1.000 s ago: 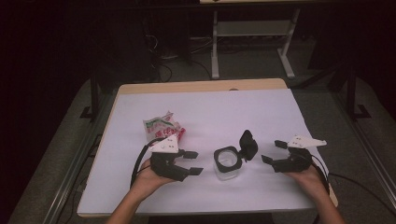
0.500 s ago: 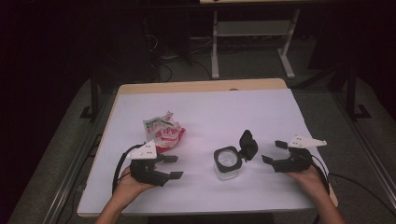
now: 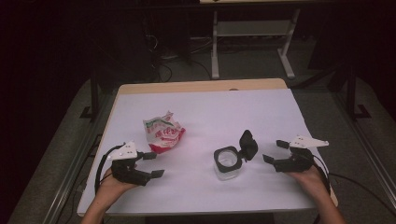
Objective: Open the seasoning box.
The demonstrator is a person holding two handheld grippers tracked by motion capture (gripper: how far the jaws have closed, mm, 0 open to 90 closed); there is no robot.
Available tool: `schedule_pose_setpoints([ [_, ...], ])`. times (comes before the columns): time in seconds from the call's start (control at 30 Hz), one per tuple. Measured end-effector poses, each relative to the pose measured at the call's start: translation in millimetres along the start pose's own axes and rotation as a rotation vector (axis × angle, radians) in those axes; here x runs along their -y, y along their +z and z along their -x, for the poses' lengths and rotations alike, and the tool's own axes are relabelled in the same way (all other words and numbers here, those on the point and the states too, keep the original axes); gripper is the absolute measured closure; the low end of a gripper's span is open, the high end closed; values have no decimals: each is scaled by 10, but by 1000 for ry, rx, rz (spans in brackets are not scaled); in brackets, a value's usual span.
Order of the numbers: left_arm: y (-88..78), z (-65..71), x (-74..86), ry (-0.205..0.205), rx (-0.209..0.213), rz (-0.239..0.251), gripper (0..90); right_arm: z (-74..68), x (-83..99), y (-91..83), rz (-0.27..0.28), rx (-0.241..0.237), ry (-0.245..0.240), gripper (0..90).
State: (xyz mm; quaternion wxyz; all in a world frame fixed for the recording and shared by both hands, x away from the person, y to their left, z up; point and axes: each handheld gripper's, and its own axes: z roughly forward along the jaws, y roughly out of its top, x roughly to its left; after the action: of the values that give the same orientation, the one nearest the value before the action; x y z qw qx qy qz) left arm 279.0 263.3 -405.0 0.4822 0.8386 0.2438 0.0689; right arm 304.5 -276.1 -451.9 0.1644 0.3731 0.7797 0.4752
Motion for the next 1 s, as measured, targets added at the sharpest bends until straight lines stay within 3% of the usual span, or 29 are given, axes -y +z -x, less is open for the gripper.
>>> schedule_pose_setpoints([
  [0.23, -121, -139, 52, -24, -35, 7, 198, 19, 2, -7, 7, 3, 6, 136],
  [0.5, -168, -306, 39, -12, -58, 9, 161, 42, 2, -14, 14, 8, 17, 137],
  [0.8, -148, -556, 79, -45, -77, 24, 132, 84, -6, -6, 23, 16, 35, 137],
  [1.0, -85, -669, 98, -36, -77, 44, 126, 86, 10, -9, 27, 9, 40, 137],
])
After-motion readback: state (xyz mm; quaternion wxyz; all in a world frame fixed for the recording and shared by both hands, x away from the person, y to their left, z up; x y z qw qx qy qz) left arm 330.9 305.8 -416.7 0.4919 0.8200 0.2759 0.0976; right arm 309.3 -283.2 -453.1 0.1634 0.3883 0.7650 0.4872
